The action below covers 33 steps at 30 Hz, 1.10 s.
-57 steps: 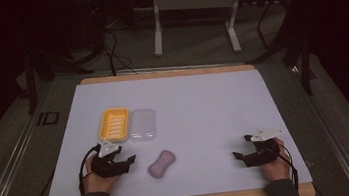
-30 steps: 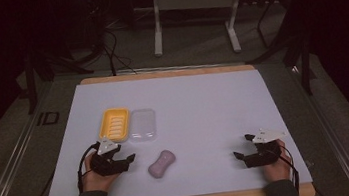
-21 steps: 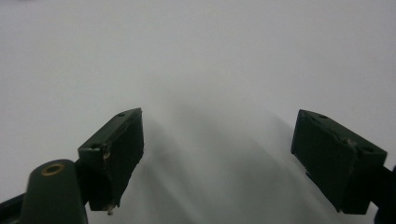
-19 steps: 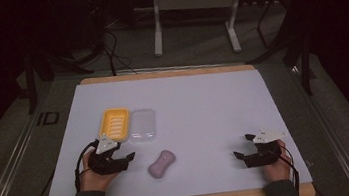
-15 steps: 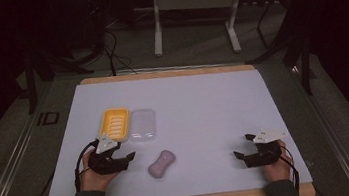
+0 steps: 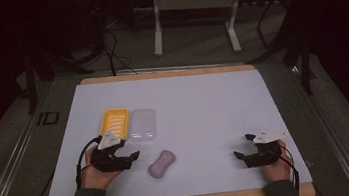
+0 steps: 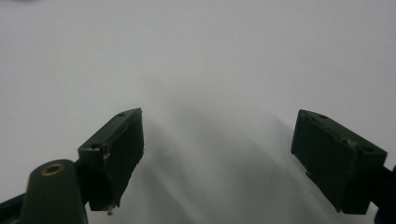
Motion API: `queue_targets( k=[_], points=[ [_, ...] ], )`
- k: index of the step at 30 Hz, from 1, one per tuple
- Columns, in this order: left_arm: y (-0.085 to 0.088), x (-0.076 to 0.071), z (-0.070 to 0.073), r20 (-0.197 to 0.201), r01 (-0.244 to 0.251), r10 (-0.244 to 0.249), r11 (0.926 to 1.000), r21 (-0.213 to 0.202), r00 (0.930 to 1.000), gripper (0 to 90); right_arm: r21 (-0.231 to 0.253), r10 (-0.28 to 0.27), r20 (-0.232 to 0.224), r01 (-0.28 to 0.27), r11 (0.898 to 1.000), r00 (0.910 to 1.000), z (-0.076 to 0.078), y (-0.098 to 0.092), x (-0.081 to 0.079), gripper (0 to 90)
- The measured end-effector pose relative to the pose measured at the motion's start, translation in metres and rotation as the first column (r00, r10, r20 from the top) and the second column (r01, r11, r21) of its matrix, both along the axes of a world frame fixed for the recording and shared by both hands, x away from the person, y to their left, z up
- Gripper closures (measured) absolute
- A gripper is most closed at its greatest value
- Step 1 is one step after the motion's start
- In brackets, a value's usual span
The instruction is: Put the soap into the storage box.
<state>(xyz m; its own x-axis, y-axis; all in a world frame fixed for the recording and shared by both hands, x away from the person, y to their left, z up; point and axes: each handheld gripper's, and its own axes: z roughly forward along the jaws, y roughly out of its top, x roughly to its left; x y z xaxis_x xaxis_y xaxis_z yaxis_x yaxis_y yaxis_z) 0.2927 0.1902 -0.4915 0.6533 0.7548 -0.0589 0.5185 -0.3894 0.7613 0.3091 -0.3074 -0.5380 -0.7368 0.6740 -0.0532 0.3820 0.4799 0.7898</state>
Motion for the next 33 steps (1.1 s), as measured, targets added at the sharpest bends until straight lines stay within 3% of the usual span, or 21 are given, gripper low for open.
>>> queue_targets(
  k=[14, 19, 30, 33],
  points=[
    [-0.006, 0.001, 0.004, -0.029, 0.046, -0.045, 0.9987, 0.02, 0.9986, 28.8, 0.006, 0.001, 0.004, -0.001, 1.0, 1.0, 0.0, 0.0, 0.0, 16.9],
    [-0.008, 0.001, 0.006, -0.014, 0.049, -0.049, 0.9976, 0.049, 0.9987, 32.0, 0.014, -0.001, 0.006, 0.001, 1.0, 1.0, 0.001, -0.001, -0.001, 16.8],
    [-0.017, 0.001, 0.008, -0.022, 0.074, -0.072, 0.992, 0.102, 0.9972, 33.8, 0.016, -0.001, 0.007, 0.001, 1.0, 1.0, 0.001, -0.002, -0.001, 16.9],
    [-0.016, 0.001, 0.008, -0.025, 0.073, -0.071, 0.9923, 0.1, 0.9972, 33.8, 0.016, -0.002, 0.005, 0.001, 1.0, 1.0, 0.001, -0.002, -0.001, 16.8]
  ],
)
